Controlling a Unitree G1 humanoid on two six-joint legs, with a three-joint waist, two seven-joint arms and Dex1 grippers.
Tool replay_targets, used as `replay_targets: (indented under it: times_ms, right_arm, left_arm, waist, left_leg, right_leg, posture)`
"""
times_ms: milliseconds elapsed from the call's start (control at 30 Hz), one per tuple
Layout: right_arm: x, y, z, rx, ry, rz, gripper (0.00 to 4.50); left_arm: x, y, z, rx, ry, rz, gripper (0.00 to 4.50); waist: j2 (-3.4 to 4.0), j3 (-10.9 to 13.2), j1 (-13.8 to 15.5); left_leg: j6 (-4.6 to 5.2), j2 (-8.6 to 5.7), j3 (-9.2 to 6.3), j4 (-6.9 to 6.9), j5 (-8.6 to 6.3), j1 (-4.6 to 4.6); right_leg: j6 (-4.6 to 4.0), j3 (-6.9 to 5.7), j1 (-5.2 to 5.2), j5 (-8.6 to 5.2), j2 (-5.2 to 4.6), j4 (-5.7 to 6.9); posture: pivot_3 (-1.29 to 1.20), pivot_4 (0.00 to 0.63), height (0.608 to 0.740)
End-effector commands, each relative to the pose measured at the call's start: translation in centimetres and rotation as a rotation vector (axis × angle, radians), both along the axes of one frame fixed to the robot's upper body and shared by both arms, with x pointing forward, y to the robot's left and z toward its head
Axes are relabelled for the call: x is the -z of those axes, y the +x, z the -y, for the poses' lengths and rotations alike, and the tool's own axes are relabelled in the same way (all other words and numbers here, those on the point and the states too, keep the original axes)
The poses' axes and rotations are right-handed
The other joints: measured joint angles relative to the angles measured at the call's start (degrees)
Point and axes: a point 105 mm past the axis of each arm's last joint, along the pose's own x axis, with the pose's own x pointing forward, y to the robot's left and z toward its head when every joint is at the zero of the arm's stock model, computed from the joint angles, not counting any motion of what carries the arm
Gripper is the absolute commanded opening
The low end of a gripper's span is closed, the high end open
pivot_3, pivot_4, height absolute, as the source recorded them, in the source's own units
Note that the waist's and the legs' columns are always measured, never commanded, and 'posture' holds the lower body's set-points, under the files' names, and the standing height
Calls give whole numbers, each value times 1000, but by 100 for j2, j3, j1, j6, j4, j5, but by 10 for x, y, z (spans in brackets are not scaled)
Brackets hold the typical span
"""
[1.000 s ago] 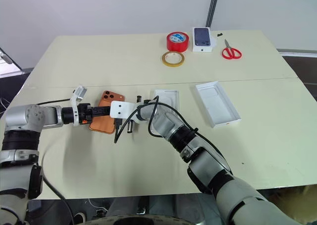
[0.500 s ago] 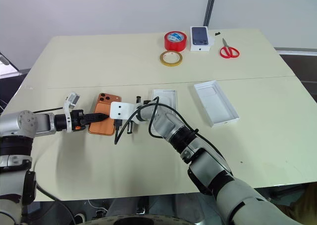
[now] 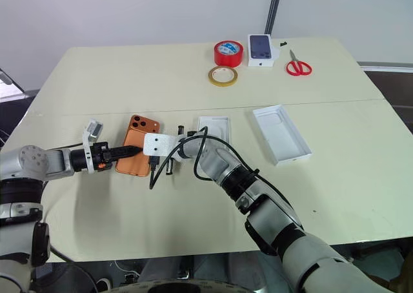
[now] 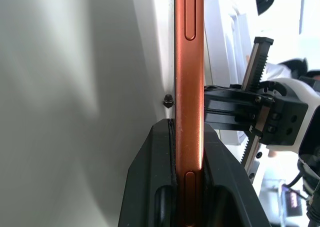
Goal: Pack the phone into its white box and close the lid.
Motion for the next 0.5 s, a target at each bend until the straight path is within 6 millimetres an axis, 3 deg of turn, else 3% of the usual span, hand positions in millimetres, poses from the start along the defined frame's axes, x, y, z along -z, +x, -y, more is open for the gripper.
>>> replay_targets:
  times_ms: [33,133,200,267,400,500]
  right_arm:
    - [-31,-6,-3,-28,176,-38,0]
    - [-80,-15,5,-59,477,-176,0]
    - [-98,-24,26,-100,596,-272,254]
    - [-91,-38,48,-144,545,-287,912]
    - [-62,-67,95,-198,348,-285,2937]
    - [-54,-79,119,-208,276,-254,2937]
  left_arm:
    - [-1,0,-9,-67,-66,-23,33]
    - [-15,1,-13,-97,-167,32,33]
    - [-19,3,-15,-128,-195,52,11]
    - [-18,5,-15,-149,-192,61,0]
    - [-19,3,-5,-154,-258,67,0]
    - [-20,-2,5,-129,-307,46,0]
  waist:
    - [-1,1,12]
    - [-18,15,8]
    - [-25,20,11]
    - [-29,17,36]
    - [-32,19,150]
    - [-33,26,163]
  left_leg:
    - [0,0,0,0,0,-2]
    - [-8,0,0,9,5,-40]
    - [-24,1,-2,8,14,-43]
    - [-11,1,-2,7,7,-42]
    - [19,-1,-1,5,-13,-43]
    - [22,-2,2,5,-15,-54]
  right_leg:
    - [0,0,0,0,0,-1]
    - [1,0,-35,1,0,-1]
    - [1,-1,-39,1,0,0]
    - [1,-1,-36,1,0,-4]
    - [1,-1,-24,1,-4,-27]
    - [1,0,-34,1,-8,-34]
  posture:
    - [0,150,740]
    - [0,150,740]
    - [0,150,740]
    - [0,150,740]
    - [0,150,740]
    - [0,150,740]
